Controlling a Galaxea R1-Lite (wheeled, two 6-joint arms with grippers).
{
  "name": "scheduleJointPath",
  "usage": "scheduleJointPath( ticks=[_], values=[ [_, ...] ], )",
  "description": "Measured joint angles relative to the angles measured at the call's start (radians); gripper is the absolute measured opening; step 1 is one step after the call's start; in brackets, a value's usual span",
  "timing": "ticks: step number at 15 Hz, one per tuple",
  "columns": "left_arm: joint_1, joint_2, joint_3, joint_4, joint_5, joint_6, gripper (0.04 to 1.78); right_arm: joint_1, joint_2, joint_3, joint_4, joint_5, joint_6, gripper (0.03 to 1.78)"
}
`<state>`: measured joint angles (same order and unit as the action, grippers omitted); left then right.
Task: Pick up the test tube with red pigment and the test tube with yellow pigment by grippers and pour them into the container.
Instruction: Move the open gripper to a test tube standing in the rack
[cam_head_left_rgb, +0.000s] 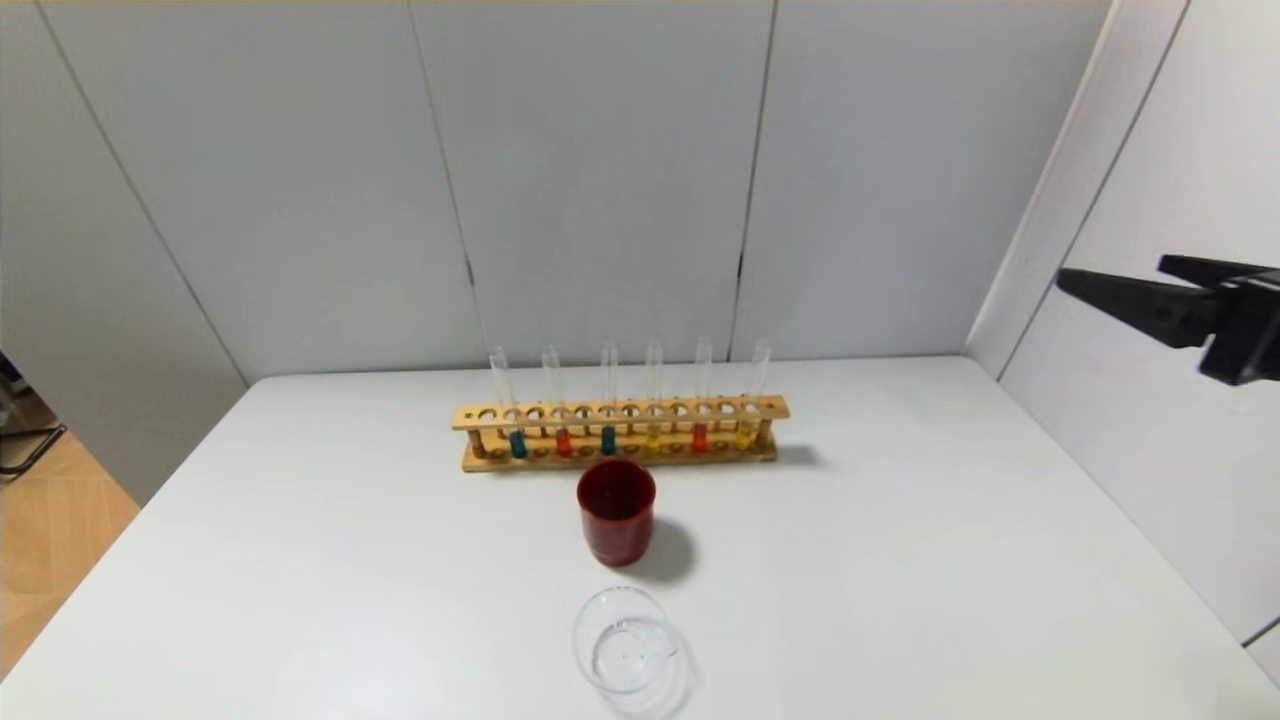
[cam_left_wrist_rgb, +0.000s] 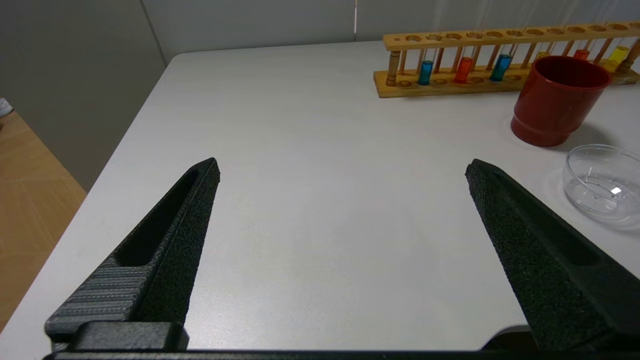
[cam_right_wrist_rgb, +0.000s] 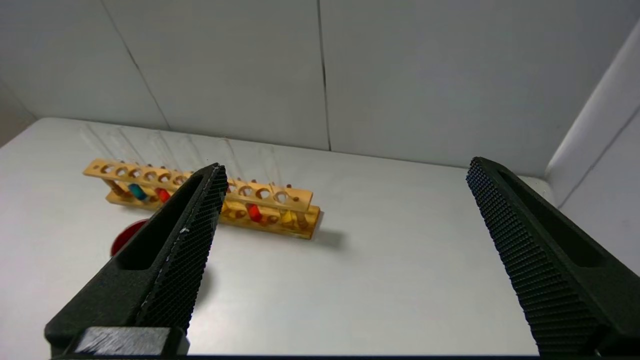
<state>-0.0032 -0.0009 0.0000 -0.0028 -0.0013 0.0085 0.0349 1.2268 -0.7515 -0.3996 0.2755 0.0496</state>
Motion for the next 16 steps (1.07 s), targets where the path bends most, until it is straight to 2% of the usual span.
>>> scheduleJointPath(
  ticks=[9,11,16],
  values=[
    [0.0,0.0,0.0,0.0,0.0,-0.001,1.74,0.09,0.634,-0.049,-0.517,0.037,-0.001,1.74],
    [0.0,0.0,0.0,0.0,0.0,-0.001,1.74,0.129,0.724,-0.072,-0.564,0.039,-0.008,1.74],
    [0.0,0.0,0.0,0.0,0.0,0.0,1.74,0.209,0.846,-0.107,-0.569,0.041,-0.017,1.74]
  ],
)
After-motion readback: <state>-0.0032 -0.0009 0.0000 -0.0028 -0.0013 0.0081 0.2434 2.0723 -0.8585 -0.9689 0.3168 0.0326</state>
